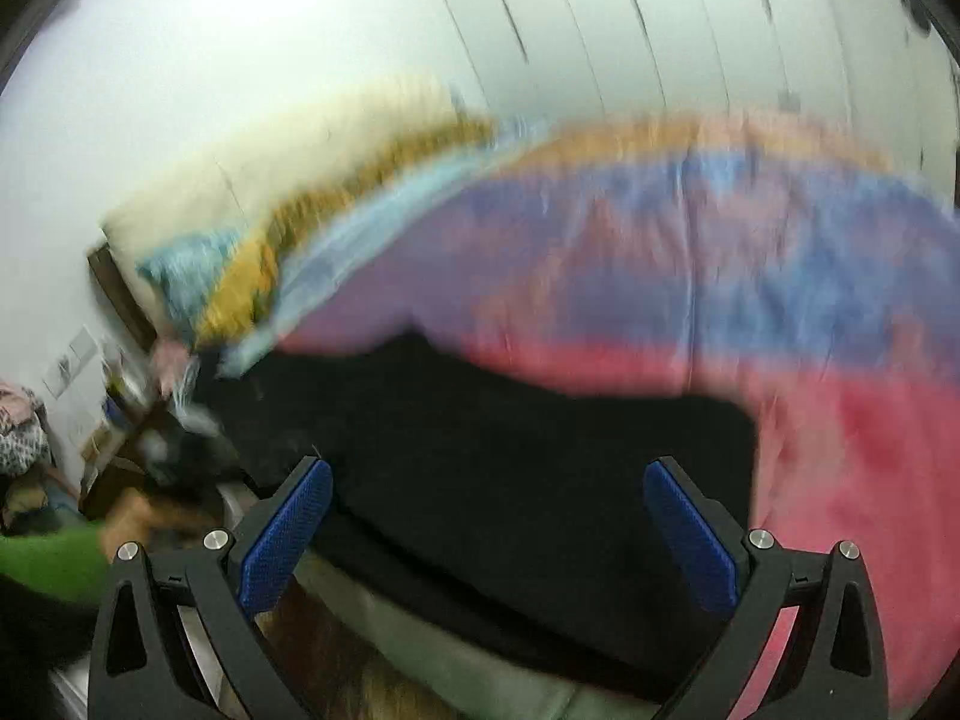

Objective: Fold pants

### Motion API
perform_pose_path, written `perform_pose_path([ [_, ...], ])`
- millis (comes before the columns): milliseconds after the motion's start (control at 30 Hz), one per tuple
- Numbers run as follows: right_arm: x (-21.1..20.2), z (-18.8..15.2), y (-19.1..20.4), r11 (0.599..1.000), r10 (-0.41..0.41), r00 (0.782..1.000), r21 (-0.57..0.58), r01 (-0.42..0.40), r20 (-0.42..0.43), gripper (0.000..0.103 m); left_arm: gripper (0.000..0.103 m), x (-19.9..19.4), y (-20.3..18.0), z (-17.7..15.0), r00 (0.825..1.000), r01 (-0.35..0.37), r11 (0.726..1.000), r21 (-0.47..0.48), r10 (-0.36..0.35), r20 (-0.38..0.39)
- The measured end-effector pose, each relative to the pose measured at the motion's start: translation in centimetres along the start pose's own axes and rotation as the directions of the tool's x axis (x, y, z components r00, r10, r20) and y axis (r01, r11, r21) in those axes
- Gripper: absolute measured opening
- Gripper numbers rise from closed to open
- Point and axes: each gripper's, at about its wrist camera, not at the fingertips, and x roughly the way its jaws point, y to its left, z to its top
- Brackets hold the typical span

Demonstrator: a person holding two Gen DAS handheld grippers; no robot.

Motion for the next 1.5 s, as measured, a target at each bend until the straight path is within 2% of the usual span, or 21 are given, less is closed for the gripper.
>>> perform_pose_path([
  [33, 2.5, -1.5, -1.6, 0.999, -0.004, 0.993, 0.046, 0.009, -0.114, 0.102, 0.017, 0.0, 0.1, -0.2, 1.000, 0.011, 1.000, -0.004, -0.011, 0.001],
  [100, 1.5, -1.5, -1.0, 1.000, -0.020, 0.999, -0.018, 0.020, -0.051, 0.100, 0.017, -0.1, 0.1, -0.3, 1.000, 0.009, 1.000, 0.002, -0.009, 0.008],
  [133, 1.2, -0.8, -0.5, 0.999, -0.034, 0.997, -0.024, 0.032, -0.070, 0.100, 0.017, -0.1, 0.1, -0.3, 1.000, 0.009, 1.000, 0.003, -0.009, 0.013],
  [200, 0.1, 1.5, -0.3, 1.000, -0.006, 0.997, 0.028, 0.008, -0.073, 0.100, 0.018, 0.0, 0.0, -0.4, 1.000, 0.015, 1.000, 0.003, -0.015, 0.018],
  [300, -1.7, 5.2, -0.2, 0.996, 0.054, 0.998, 0.066, -0.055, 0.016, 0.100, 0.018, 0.1, 0.1, -0.3, 1.000, 0.021, 1.000, 0.002, -0.021, 0.020],
  [400, -0.1, 7.9, -1.5, 0.991, 0.080, 0.997, 0.107, -0.079, -0.003, 0.100, 0.018, 0.1, 0.2, -0.4, 0.999, 0.023, 1.000, 0.004, -0.023, 0.023],
  [433, 0.9, 8.1, -2.3, 0.989, 0.075, 0.997, 0.130, -0.071, -0.031, 0.100, 0.018, 0.2, 0.2, -0.4, 0.999, 0.022, 1.000, 0.008, -0.022, 0.025],
  [467, 3.4, 7.7, -4.0, 0.984, 0.034, 0.993, 0.176, -0.014, -0.112, 0.100, 0.019, 0.2, 0.2, -0.5, 0.999, 0.024, 1.000, 0.012, -0.024, 0.026],
  [533, 7.3, 5.8, -6.1, 0.974, 0.021, 0.967, 0.224, 0.037, -0.253, 0.100, 0.021, 0.3, 0.0, -0.6, 0.999, 0.032, 0.999, 0.025, -0.033, 0.028],
  [600, 7.2, 5.6, -5.1, 0.990, -0.020, 0.977, 0.131, 0.049, -0.213, 0.103, 0.021, 0.4, -0.1, -0.6, 0.999, 0.025, 0.999, 0.035, -0.026, 0.030],
  [733, 6.9, 5.8, -2.0, 0.986, -0.165, 0.955, -0.026, 0.164, -0.247, 0.103, 0.021, 0.4, 0.1, -0.6, 0.999, 0.039, 0.999, 0.024, -0.040, 0.030],
  [800, 4.9, 5.8, -1.2, 0.986, -0.166, 0.969, -0.033, 0.163, -0.181, 0.103, 0.021, 0.2, 0.3, -0.6, 0.998, 0.056, 0.998, 0.016, -0.056, 0.031],
  [867, 1.9, 5.3, -0.6, 0.989, -0.147, 0.986, -0.027, 0.145, -0.074, 0.103, 0.027, -0.2, 0.6, -0.6, 0.996, 0.088, 0.996, -0.005, -0.088, 0.032],
  [900, -0.3, 4.8, -0.4, 0.984, -0.173, 0.985, -0.038, 0.173, -0.002, 0.103, 0.039, -0.8, 0.9, -0.5, 0.992, 0.121, 0.992, -0.026, -0.120, 0.039],
  [1000, -5.5, 2.7, -0.6, 0.955, -0.275, 0.948, -0.068, 0.289, 0.159, 0.103, 0.082, -3.3, 2.0, -0.6, 0.977, 0.170, 0.981, -0.089, -0.155, 0.148],
  [1033, -7.1, 1.6, -0.8, 0.937, -0.317, 0.929, -0.088, 0.338, 0.190, 0.103, 0.087, -4.2, 2.4, -0.5, 0.971, 0.161, 0.981, -0.109, -0.138, 0.197],
  [1100, -8.3, -0.5, -0.7, 0.910, -0.356, 0.916, -0.156, 0.385, 0.183, 0.103, 0.087, -4.6, 3.4, -0.3, 0.966, 0.152, 0.978, -0.142, -0.116, 0.232],
  [1267, -7.1, -3.2, 1.3, 0.863, -0.360, 0.928, -0.343, 0.372, 0.100, 0.103, 0.086, -2.4, 5.4, -0.2, 0.981, 0.110, 0.968, -0.227, -0.069, 0.179],
  [1367, -4.8, -3.5, 1.4, 0.864, -0.373, 0.926, -0.346, 0.366, 0.048, 0.103, 0.086, -2.1, 5.0, 0.0, 0.985, 0.072, 0.978, -0.196, -0.038, 0.171],
  [1433, -3.6, -4.1, 1.0, 0.854, -0.409, 0.913, -0.352, 0.384, 0.006, 0.103, 0.086, -1.9, 4.7, -0.2, 0.987, 0.047, 0.984, -0.170, -0.020, 0.161],
  [1500, -4.0, -4.5, 0.5, 0.848, -0.424, 0.906, -0.345, 0.402, 0.014, 0.103, 0.086, -1.7, 4.4, -0.2, 0.988, 0.028, 0.988, -0.153, -0.004, 0.156],
])
